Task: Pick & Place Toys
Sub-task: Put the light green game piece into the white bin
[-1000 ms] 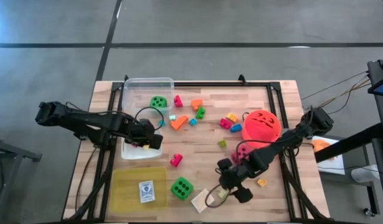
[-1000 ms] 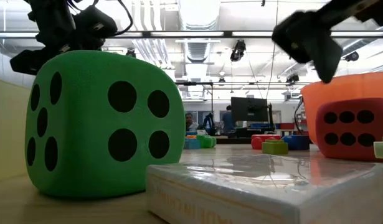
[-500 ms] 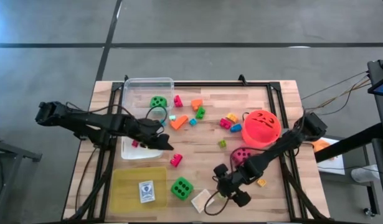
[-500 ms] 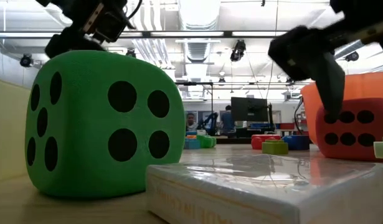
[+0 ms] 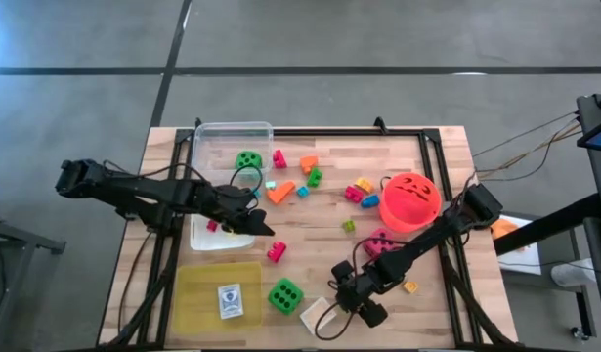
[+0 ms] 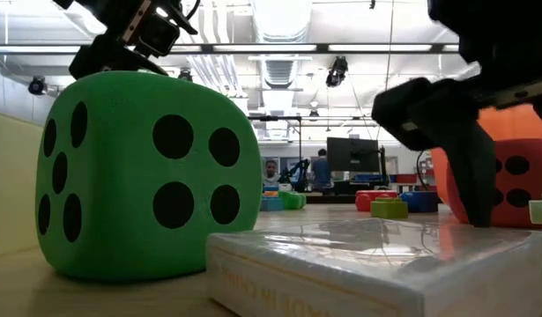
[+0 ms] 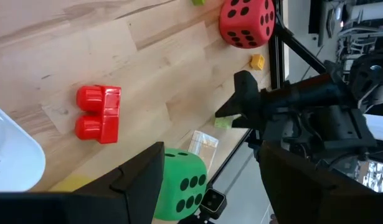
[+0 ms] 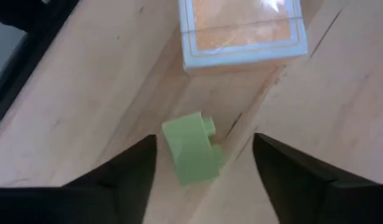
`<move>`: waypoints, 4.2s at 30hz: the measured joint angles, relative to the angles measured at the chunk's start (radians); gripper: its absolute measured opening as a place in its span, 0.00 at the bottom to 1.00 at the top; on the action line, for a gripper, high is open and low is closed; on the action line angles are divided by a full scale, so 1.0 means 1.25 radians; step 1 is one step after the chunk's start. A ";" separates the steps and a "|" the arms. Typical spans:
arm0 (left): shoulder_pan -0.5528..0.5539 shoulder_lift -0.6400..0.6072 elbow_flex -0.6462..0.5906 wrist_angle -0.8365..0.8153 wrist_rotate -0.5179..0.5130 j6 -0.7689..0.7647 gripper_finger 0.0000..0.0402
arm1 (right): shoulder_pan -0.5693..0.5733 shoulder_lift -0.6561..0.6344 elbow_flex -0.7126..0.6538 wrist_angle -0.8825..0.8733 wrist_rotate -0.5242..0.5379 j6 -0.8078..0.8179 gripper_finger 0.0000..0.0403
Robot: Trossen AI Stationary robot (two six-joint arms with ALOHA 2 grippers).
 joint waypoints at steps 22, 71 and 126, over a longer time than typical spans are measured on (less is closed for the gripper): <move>-0.004 -0.001 0.001 0.018 0.030 0.026 0.62 | 0.002 -0.026 -0.003 -0.005 -0.002 0.074 0.22; -0.071 0.056 0.051 0.325 -0.273 -0.225 0.62 | -0.210 -0.226 0.234 -0.023 0.464 0.001 0.22; -0.051 0.102 0.062 0.356 -0.237 -0.083 0.48 | -0.261 -0.059 0.535 -0.317 0.433 0.082 0.22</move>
